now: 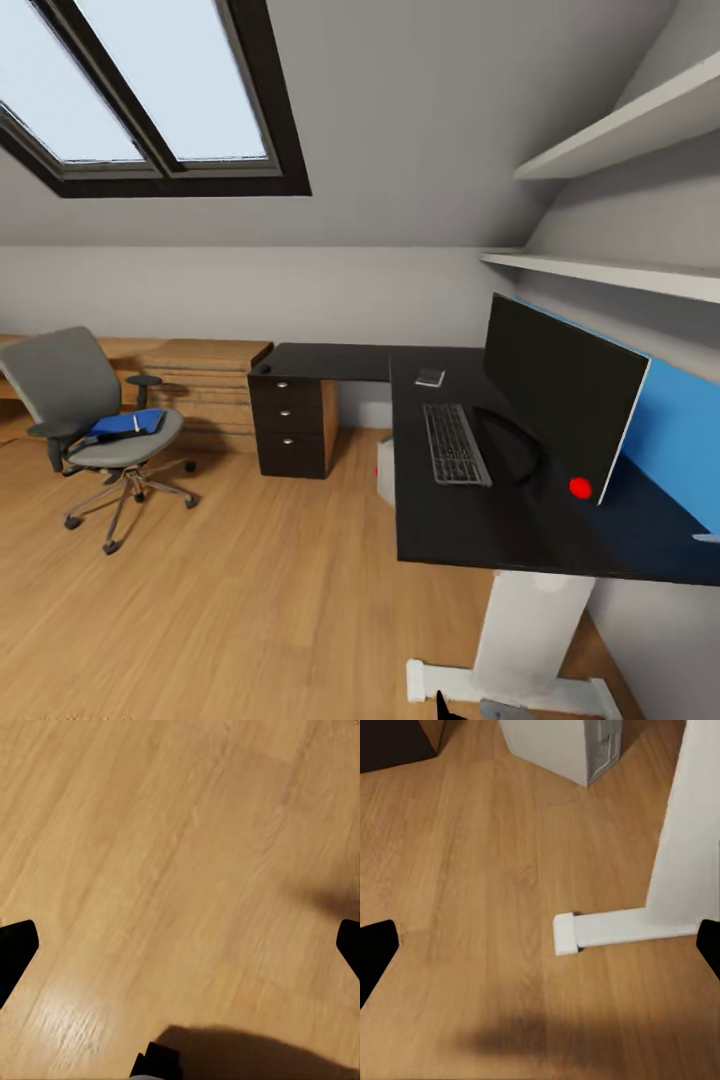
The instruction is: In the bedroom, organize the workspace by keeping the computer under the desk, ensuring the monitor is on the desk, placing the keyboard on the desk next to the monitor, placing the mouse on the desk next to the keyboard, moving the folder from the swivel chair onto the desk next to the mouse, stacking the notebook on top of the folder with the pen on top of the notebook, and positioning the swivel chair next to the desk.
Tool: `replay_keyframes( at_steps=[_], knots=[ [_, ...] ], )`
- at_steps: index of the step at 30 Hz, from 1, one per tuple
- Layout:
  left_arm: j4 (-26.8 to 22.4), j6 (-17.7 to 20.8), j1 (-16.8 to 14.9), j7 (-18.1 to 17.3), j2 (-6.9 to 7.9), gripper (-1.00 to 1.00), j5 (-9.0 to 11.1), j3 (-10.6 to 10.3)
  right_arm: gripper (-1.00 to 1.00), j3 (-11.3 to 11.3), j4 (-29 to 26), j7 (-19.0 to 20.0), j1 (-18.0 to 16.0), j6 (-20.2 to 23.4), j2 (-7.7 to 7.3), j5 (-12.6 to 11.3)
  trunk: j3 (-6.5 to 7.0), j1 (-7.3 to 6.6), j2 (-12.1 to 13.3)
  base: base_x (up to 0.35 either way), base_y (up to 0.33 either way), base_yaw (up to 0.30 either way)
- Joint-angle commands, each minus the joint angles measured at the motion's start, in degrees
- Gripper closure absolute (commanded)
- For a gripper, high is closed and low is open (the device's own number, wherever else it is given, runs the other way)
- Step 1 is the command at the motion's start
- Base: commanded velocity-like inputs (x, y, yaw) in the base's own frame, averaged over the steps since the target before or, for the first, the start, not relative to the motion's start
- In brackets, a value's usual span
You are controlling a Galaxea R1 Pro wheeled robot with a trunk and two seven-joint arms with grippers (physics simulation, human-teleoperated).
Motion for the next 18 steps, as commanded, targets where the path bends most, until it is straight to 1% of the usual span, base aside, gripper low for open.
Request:
replay_keyframes(
  at_steps=[1,6,16,18],
  knots=[
    [-0.05,-0.15,0.03,0.10,0.05,-1.00,0.60,-0.04,-1.00,0.31,0.11,0.25,-0.06,-0.24,0.02,-0.60,-0.07,0.03,-0.03,0.241,0.265,0.274],
    [-0.06,-0.18,0.01,0.14,0.36,-1.00,0.62,0.05,-1.00,0.33,0.11,0.28,-0.06,-0.25,0.03,-0.59,-0.22,0.03,-0.03,0.245,0.261,0.270],
    [-0.05,-0.18,0.02,0.16,0.36,-1.00,0.60,0.08,-1.00,0.33,0.11,0.32,-0.06,-0.24,0.04,-0.38,-0.57,0.03,-0.03,0.250,0.254,0.260],
    [-0.05,-0.18,0.01,0.16,0.33,-1.00,0.60,0.08,-1.00,0.33,0.11,0.32,-0.06,-0.24,0.03,-0.31,-0.25,-0.41,0.77,0.258,0.242,0.134]
  ],
)
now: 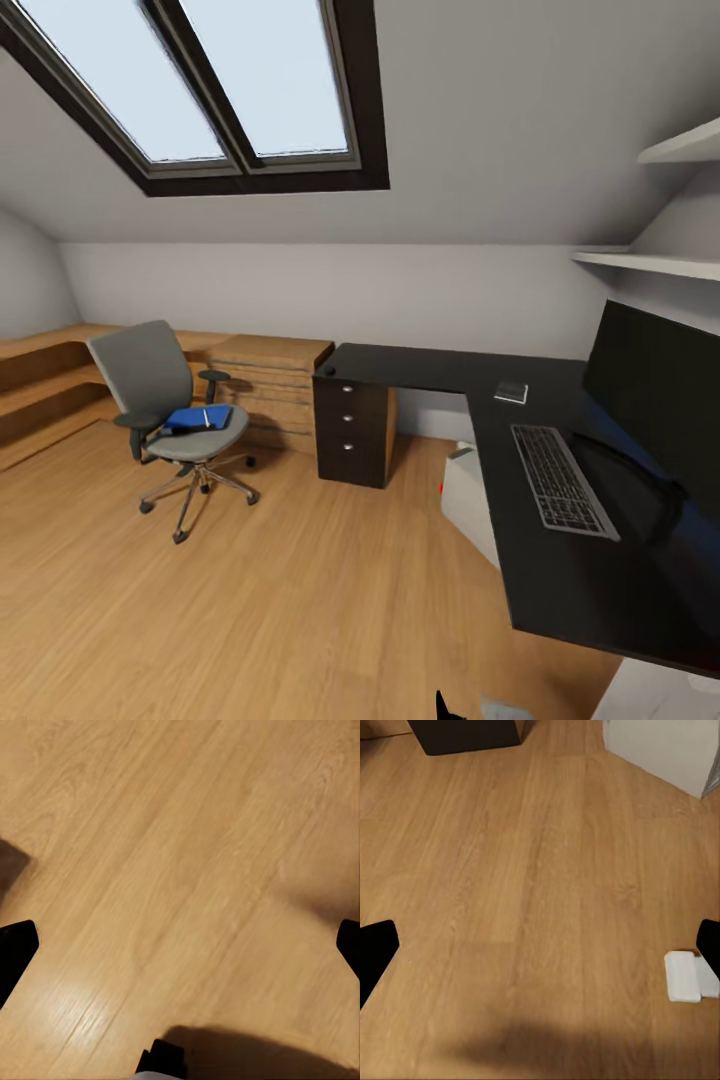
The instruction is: In the bedroom, organize the workspace by keeping the computer under the desk, ensuring the monitor is on the desk, placing the keyboard on the desk next to the monitor, placing the mouse on the desk next to the keyboard, moving the folder from the swivel chair onto the desk next to the mouse, stacking the notebook on top of the folder with the pen on top of the notebook, and positioning the swivel chair next to the desk.
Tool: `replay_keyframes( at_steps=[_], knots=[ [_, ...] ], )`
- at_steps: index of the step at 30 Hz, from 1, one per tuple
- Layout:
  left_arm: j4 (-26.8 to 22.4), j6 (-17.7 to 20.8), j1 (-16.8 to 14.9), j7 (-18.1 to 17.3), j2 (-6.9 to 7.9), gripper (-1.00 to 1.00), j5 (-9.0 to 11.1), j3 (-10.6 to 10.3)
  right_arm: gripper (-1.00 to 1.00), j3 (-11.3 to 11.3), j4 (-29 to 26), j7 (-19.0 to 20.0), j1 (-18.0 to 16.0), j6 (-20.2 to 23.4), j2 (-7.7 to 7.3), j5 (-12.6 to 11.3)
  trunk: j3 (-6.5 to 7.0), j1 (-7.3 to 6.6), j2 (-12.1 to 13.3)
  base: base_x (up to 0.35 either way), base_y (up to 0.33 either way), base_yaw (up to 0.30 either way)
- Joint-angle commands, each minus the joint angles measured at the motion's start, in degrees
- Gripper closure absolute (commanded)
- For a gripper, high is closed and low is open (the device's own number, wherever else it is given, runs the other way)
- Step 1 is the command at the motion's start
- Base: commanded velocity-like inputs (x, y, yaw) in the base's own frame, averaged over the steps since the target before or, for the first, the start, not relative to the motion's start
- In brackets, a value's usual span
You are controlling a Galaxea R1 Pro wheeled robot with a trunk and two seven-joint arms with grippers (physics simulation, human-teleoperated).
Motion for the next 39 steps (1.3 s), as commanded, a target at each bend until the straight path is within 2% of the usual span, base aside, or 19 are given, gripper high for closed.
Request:
replay_keyframes(
  at_steps=[1,26,39],
  knots=[
    [-0.05,-0.15,0.03,0.16,0.02,-1.00,0.60,-0.16,-1.00,0.30,0.10,0.26,-0.06,-0.24,0.01,-0.59,0.12,-0.19,0.38,0.260,0.240,0.095],
    [0.74,-0.15,0.05,0.16,-0.28,-1.00,0.52,-0.24,-1.00,0.30,1.16,0.27,-0.06,-0.31,-0.31,-0.52,4.58,-5.69,10.41,0.266,0.231,0.009],
    [0.83,-0.15,0.02,0.16,-0.21,-1.00,0.51,-0.25,-1.00,0.46,1.16,0.30,-0.06,-0.24,-0.25,-0.45,6.91,-8.54,15.63,0.309,0.116,0.000]
  ],
)
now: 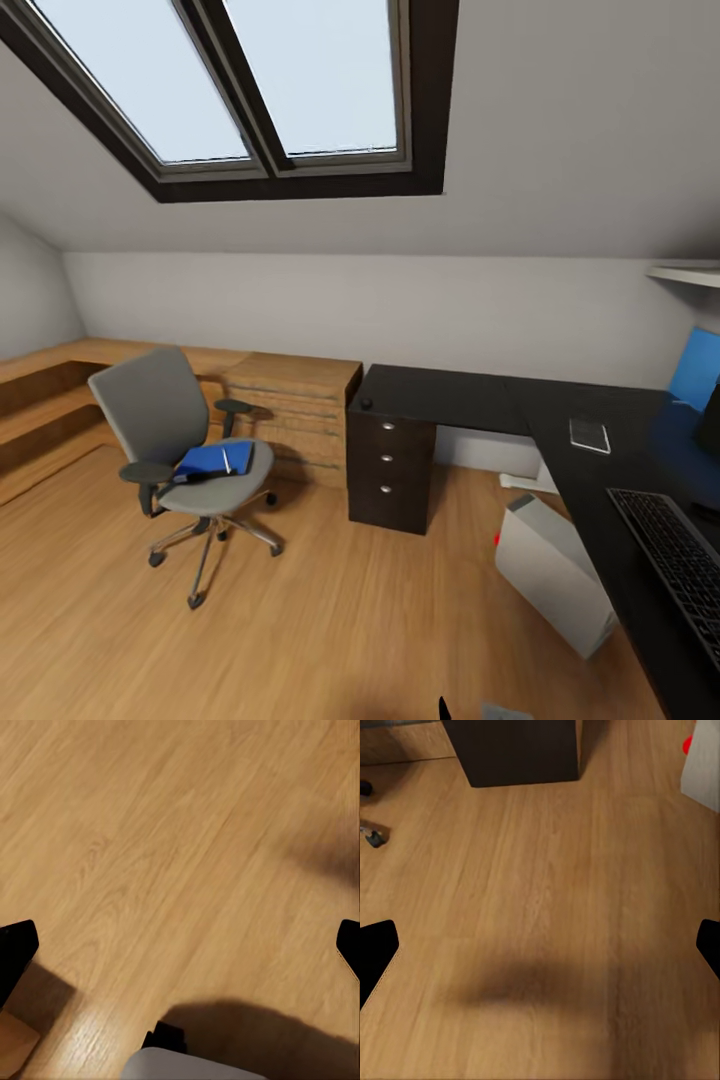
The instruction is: In the bedroom, organize the workspace by keeping the computer under the desk, ensuring the monitor is on the desk, placing the keyboard on the desk next to the monitor, placing the mouse on the desk next to the keyboard, moving the folder from the swivel chair onto the desk next to the mouse, stacking the notebook on top of the folder with the pen on top of the notebook, and positioning the swivel chair next to the desk.
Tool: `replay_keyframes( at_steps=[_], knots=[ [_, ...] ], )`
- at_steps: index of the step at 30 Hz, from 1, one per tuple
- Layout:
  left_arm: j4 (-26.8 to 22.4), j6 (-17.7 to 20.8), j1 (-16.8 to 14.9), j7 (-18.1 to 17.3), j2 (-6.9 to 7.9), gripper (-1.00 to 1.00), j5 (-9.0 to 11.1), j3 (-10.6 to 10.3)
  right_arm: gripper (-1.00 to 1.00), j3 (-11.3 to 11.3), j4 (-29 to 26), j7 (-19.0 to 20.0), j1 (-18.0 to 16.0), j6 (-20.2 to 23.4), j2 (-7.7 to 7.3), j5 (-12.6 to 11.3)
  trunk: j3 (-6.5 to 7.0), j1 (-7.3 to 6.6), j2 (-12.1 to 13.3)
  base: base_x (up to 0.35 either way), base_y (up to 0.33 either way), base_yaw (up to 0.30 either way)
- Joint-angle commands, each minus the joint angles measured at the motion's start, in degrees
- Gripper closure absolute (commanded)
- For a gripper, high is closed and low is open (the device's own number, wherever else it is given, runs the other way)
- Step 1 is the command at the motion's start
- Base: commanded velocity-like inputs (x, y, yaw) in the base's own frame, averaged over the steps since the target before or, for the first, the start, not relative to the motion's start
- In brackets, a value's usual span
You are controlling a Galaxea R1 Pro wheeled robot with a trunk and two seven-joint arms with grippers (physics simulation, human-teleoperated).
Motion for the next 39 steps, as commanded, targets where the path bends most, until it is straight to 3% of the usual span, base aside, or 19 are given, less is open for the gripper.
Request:
replay_keyframes(
  at_steps=[1,29,33,39],
  knots=[
    [-0.07,-0.13,0.01,0.11,0.01,-1.00,0.60,-0.08,-1.00,0.33,0.09,0.25,-0.06,-0.22,0.02,-0.60,0.13,-0.19,0.38,0.318,0.090,0.000],
    [0.02,-0.13,0.05,0.11,-0.08,-1.00,0.60,-0.08,-1.00,0.41,0.09,0.26,-0.06,-0.22,0.02,-0.62,5.16,-6.34,11.61,0.321,0.043,0.000],
    [0.02,-0.13,0.03,0.11,-0.08,-1.00,0.60,-0.08,-1.00,0.47,0.09,0.30,-0.06,-0.22,0.02,-0.61,5.16,-6.34,11.61,0.330,0.000,0.000],
    [0.02,-0.13,0.05,0.11,-0.08,-1.00,0.60,-0.08,-1.00,0.50,0.09,0.30,-0.06,-0.20,0.04,-0.60,6.23,-7.65,14.02,0.331,0.030,0.000]
  ],
)
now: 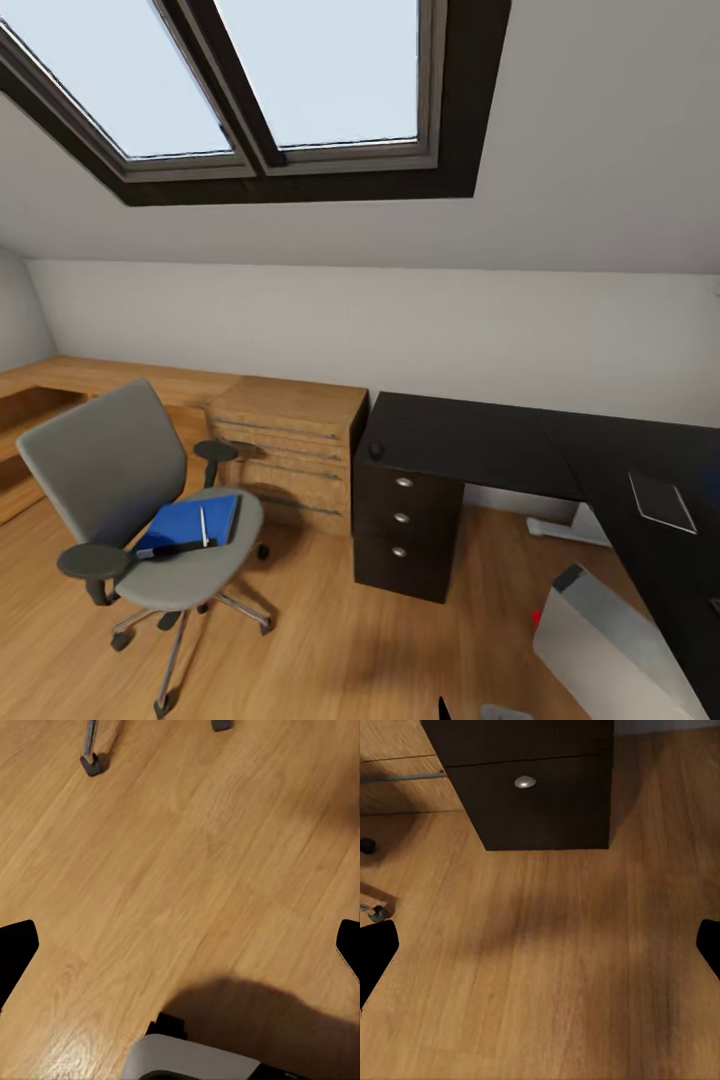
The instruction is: In the bedroom, organize the workspace by keeping the computer under the desk, ensuring the monitor is on the desk, placing the keyboard on the desk next to the monitor, placing the mouse on the desk next to the keyboard, moving the folder from the swivel chair onto the desk next to the mouse, stacking the notebook on top of the folder with the pen on top of the notebook, and positioning the swivel chair next to the desk.
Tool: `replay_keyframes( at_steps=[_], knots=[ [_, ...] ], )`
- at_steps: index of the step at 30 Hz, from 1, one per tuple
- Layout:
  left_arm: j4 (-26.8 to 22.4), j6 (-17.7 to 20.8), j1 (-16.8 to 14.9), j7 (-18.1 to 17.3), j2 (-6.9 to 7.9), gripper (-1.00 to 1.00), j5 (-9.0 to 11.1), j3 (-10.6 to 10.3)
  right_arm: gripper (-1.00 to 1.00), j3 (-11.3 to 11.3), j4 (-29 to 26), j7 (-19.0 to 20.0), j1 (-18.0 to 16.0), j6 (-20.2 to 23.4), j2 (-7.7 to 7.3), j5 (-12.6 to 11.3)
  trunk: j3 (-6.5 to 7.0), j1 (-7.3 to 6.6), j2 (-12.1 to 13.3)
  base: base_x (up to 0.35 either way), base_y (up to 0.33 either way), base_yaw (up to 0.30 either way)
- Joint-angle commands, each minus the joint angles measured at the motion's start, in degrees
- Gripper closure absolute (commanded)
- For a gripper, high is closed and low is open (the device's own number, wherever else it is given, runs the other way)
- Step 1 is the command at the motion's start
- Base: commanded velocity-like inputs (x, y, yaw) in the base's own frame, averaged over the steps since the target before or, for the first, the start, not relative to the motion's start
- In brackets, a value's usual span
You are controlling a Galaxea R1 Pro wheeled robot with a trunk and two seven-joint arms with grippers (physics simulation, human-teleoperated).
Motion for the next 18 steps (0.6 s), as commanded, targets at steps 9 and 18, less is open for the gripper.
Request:
replay_keyframes(
  at_steps=[9,18],
  knots=[
    [-0.08,-0.13,-0.02,0.10,-0.07,-1.00,0.60,-0.05,-1.00,0.30,0.09,0.27,-0.06,-0.22,0.02,-0.61,1.56,-1.94,3.58,0.331,0.060,0.000],
    [0.23,-0.13,-0.03,0.10,-0.09,-1.00,0.60,-0.10,-1.00,0.30,0.09,0.27,-0.06,-0.16,0.03,-0.61,3.17,-3.92,7.19,0.331,0.003,0.000]
  ],
)
